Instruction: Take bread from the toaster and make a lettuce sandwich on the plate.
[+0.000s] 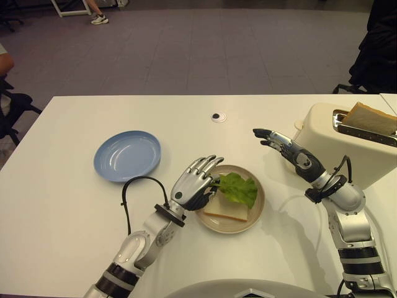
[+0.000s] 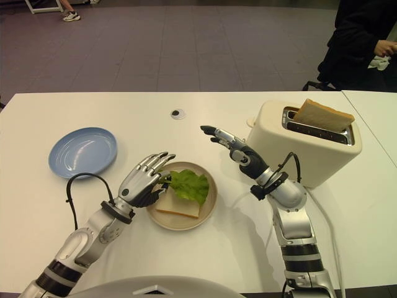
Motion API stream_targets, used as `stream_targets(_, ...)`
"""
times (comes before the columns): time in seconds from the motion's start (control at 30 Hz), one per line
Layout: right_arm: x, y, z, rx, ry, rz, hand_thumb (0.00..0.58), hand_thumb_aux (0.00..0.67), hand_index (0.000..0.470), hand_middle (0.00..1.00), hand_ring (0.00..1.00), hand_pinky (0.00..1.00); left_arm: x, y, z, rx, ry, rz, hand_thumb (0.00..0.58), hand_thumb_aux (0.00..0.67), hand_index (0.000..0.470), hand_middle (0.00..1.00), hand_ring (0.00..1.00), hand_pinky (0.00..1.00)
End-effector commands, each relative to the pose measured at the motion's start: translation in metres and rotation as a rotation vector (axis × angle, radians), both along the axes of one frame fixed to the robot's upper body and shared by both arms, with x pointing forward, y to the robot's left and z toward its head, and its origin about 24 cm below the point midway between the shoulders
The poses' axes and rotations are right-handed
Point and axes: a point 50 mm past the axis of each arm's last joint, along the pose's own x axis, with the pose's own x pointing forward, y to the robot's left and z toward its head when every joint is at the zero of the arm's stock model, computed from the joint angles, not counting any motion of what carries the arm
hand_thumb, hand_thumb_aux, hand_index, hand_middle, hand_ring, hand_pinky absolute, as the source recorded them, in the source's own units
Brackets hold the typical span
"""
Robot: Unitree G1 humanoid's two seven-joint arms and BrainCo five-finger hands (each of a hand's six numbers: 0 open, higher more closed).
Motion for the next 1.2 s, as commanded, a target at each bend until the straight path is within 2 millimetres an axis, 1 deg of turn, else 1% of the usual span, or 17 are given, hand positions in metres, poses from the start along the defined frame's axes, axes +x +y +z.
stream_targets(0.03, 0.002, -0.004, 0.0, -0.002, 0.006, 0.0, 0.0, 0.0, 0.0, 0.0, 0.0, 0.0, -0.006, 0.001, 0.0, 0.012, 0.002, 0.007, 0.578, 0.628, 0.441, 0.0, 0.0, 0.0)
stream_targets(0.07, 0.002, -0.004, 0.0, -0.002, 0.007, 0.0, 0.0, 0.0, 0.0, 0.0, 0.0, 0.0, -0.007, 0.0, -0.002, 0.015, 0.01, 0.005, 0.56, 0.547, 0.383, 0.0, 0.0, 0.0)
stream_targets(0.1, 0.002, -0.004, 0.0, -0.003, 0.007, 0.001, 0.0, 0.0, 0.0, 0.0, 0.0, 0.0, -0.007, 0.0, -0.003, 0.017, 0.015, 0.004, 0.466, 0.373, 0.262, 0.0, 0.0, 0.0)
stream_targets(0.2, 0.002, -0.004, 0.0, -0.005, 0.008, 0.005, 0.0, 0.0, 0.0, 0.0, 0.0, 0.0, -0.008, -0.001, -0.004, 0.019, 0.016, 0.003, 0.398, 0.294, 0.206, 0.0, 0.0, 0.0)
stream_targets(0.27, 0.002, -0.004, 0.0, -0.006, 0.008, 0.006, 0.0, 0.0, 0.0, 0.0, 0.0, 0.0, -0.009, 0.0, -0.003, 0.018, 0.015, 0.005, 0.201, 0.129, 0.09, 0.0, 0.0, 0.0)
stream_targets(0.3, 0.003, -0.004, 0.0, -0.007, 0.008, 0.006, 0.0, 0.0, 0.0, 0.0, 0.0, 0.0, -0.01, 0.0, -0.004, 0.019, 0.015, 0.007, 0.212, 0.137, 0.096, 0.0, 0.0, 0.0)
stream_targets(0.37, 0.002, -0.004, 0.0, -0.008, 0.008, 0.009, 0.0, 0.0, 0.0, 0.0, 0.0, 0.0, -0.012, 0.001, -0.004, 0.022, 0.016, 0.011, 0.124, 0.076, 0.053, 0.0, 0.0, 0.0)
stream_targets(0.4, 0.002, -0.004, 0.0, -0.008, 0.008, 0.01, 0.0, 0.0, 0.0, 0.0, 0.0, 0.0, -0.013, 0.002, -0.004, 0.024, 0.016, 0.012, 0.152, 0.095, 0.066, 0.0, 0.0, 0.0)
stream_targets(0.43, 0.002, -0.004, 0.0, -0.008, 0.007, 0.01, 0.0, 0.0, 0.0, 0.0, 0.0, 0.0, -0.015, 0.002, -0.003, 0.025, 0.014, 0.011, 0.271, 0.181, 0.127, 0.0, 0.0, 0.0)
stream_targets(0.53, 0.003, -0.004, 0.0, -0.011, 0.006, 0.009, 0.0, 0.0, 0.0, 0.0, 0.0, 0.0, -0.022, 0.001, -0.001, -0.004, 0.023, -0.004, 0.294, 0.2, 0.14, 0.0, 0.0, 0.0)
stream_targets(0.6, 0.004, -0.006, 0.005, -0.032, -0.021, 0.001, 0.0, 0.0, 0.0, 0.0, 0.0, 0.0, -0.025, 0.0, 0.0, -0.044, 0.042, -0.003, 0.14, 0.087, 0.061, 0.0, 0.0, 0.0)
stream_targets(0.63, 0.006, -0.009, 0.01, -0.063, -0.059, -0.011, 0.0, 0.0, 0.0, 0.0, 0.0, 0.0, -0.026, 0.0, 0.001, -0.084, 0.055, 0.002, 0.0, 0.0, 0.0, 0.0, 0.0, 0.0)
stream_targets(0.7, 0.011, -0.019, 0.031, -0.16, -0.185, -0.053, 0.0, 0.0, 0.0, 0.0, 0.0, 0.0, -0.027, 0.002, 0.007, -0.23, 0.093, 0.009, 0.0, 0.0, 0.0, 0.0, 0.0, 0.0)
stream_targets(0.83, 0.022, -0.058, 0.089, -0.318, -0.421, -0.204, 0.0, 0.0, 0.0, 0.0, 0.0, 0.0, -0.033, 0.004, 0.018, -0.68, 0.222, -0.03, 0.0, 0.0, 0.0, 0.0, 0.0, 0.0)
stream_targets(0.93, 0.034, -0.1, 0.112, -0.585, -0.518, -0.375, 0.0, 0.0, 0.0, 0.0, 0.0, 0.0, -0.033, 0.009, 0.021, -0.861, 0.269, -0.063, 0.0, 0.0, 0.0, 0.0, 0.0, 0.0)
stream_targets(1.03, 0.048, -0.152, 0.103, -0.958, -0.475, -0.557, 0.0, 0.0, 0.0, 0.0, 0.0, 0.0, -0.032, 0.014, 0.022, -0.956, 0.29, -0.071, 0.0, 0.0, 0.0, 0.0, 0.0, 0.0)
stream_targets(1.2, 0.051, -0.199, 0.085, -1.009, -0.339, -0.713, 0.0, 0.0, 0.0, 0.0, 0.0, 0.0, -0.033, 0.012, 0.021, -0.982, 0.31, -0.092, 0.0, 0.0, 0.0, 0.0, 0.0, 0.0)
